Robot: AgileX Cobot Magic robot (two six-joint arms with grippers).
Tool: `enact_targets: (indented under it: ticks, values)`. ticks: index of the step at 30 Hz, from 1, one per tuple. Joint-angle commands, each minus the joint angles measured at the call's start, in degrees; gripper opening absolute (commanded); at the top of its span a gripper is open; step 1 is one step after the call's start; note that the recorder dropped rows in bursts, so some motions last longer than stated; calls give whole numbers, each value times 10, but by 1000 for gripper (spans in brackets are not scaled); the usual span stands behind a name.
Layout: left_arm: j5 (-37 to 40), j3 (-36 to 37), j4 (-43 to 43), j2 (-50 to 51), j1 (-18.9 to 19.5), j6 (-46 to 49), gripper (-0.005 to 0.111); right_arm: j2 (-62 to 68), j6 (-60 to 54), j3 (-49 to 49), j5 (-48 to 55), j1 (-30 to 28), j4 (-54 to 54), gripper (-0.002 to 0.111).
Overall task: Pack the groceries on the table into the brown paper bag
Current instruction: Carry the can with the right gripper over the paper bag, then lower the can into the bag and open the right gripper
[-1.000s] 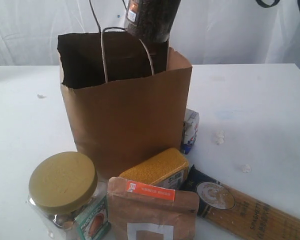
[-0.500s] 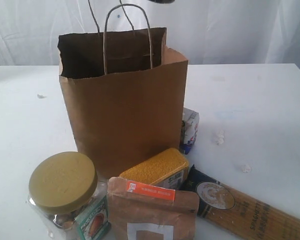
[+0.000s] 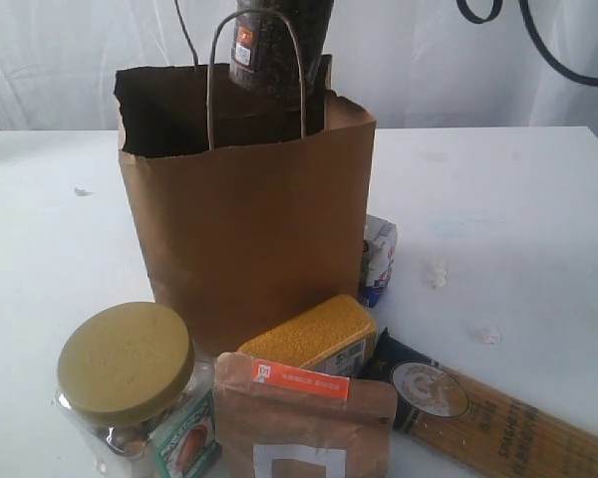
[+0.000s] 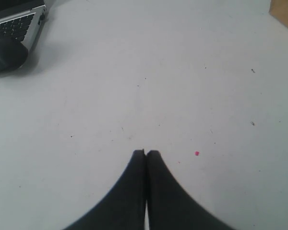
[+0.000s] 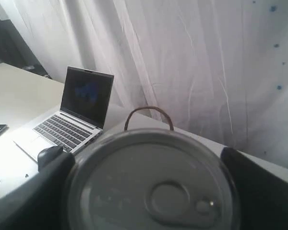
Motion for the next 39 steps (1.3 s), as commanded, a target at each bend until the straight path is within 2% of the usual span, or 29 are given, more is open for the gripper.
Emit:
enact_targets:
  ticks: [1, 8, 12, 16, 22, 39]
  values:
    - [9, 4, -3, -1, -3, 0, 0, 4, -3, -6, 13, 0, 11, 26]
    - [9, 4, -3, -1, -3, 0, 0, 21, -3, -5, 56, 0, -11, 27]
    - [9, 4, -3, -1, -3, 0, 0, 27, -2, -5, 64, 0, -69, 28]
    - [9, 4, -3, -1, -3, 0, 0, 29, 30, -5, 64, 0, -112, 37]
    - [9, 4, -3, -1, -3, 0, 0, 33, 32, -5, 63, 0, -119, 52]
    - [9, 4, -3, -1, -3, 0, 0, 38, 44, -5, 69, 0, -119, 53]
